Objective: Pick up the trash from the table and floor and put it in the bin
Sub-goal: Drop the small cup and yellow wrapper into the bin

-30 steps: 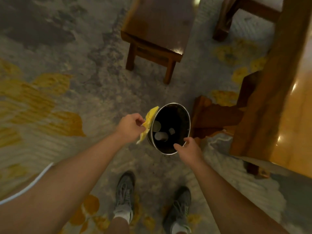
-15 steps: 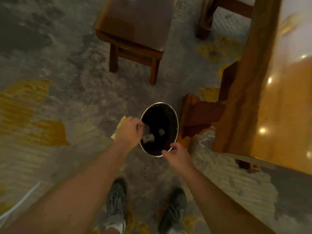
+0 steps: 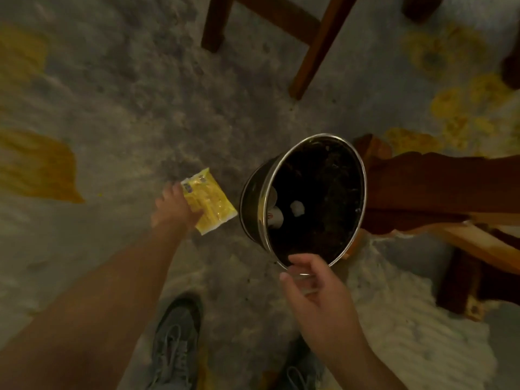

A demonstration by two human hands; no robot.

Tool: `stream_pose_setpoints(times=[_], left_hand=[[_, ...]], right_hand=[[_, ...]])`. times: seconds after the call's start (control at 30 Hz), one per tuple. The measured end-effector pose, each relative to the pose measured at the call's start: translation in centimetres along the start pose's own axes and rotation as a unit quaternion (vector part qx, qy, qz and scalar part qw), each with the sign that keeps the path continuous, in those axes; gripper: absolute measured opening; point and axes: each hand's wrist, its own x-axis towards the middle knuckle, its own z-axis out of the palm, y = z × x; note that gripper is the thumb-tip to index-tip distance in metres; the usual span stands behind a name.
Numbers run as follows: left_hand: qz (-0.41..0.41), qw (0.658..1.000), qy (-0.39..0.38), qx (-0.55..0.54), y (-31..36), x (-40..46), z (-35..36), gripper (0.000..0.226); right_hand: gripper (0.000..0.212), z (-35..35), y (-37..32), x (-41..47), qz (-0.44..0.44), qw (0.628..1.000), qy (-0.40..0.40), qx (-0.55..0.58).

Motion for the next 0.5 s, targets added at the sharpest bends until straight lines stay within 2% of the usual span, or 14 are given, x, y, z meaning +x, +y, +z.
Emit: stream_pose_setpoints(times=[0.07,0.17,0.23,0.27,0.33,0.43,0.5], left_hand=[[0.003,0.999,0.020,0.026,-0.1,2.7,0.9,0.094],[-0.018,0.991,0.088,0.102,-0.2,4.3,1.0,0.050],[-0.006,0.988,0.096,0.120,-0.3,3.8,0.4,0.034],[0.004,0.992,0.094,0.085,-0.4,3.2,-0.3,0.030],[0.016,0.994,0.094,-0.062,-0.2,1.5,-2.3,0.024],[0.006,0.969,0.127,-0.212,1.4,-2.7,-7.0,0.021],[0.034,0.942,0.169,-0.288,3.1,-5.6,-10.4,0.016]], right_hand=[[0.025,-0.2,0.7,0.6,-0.017,1.000,0.003,-0.004],[0.030,-0.8,1.1,0.9,-0.032,0.999,0.016,-0.014],[0.030,-1.3,1.1,0.7,-0.033,0.999,0.028,-0.008],[0.031,-1.6,0.9,0.5,-0.027,0.999,0.030,-0.007],[0.031,-2.1,0.3,-0.3,-0.014,1.000,0.024,-0.006],[0.027,-3.1,-1.2,-1.8,-0.003,1.000,0.019,-0.009],[0.024,-3.8,-2.5,-2.8,0.003,1.000,0.015,-0.009]])
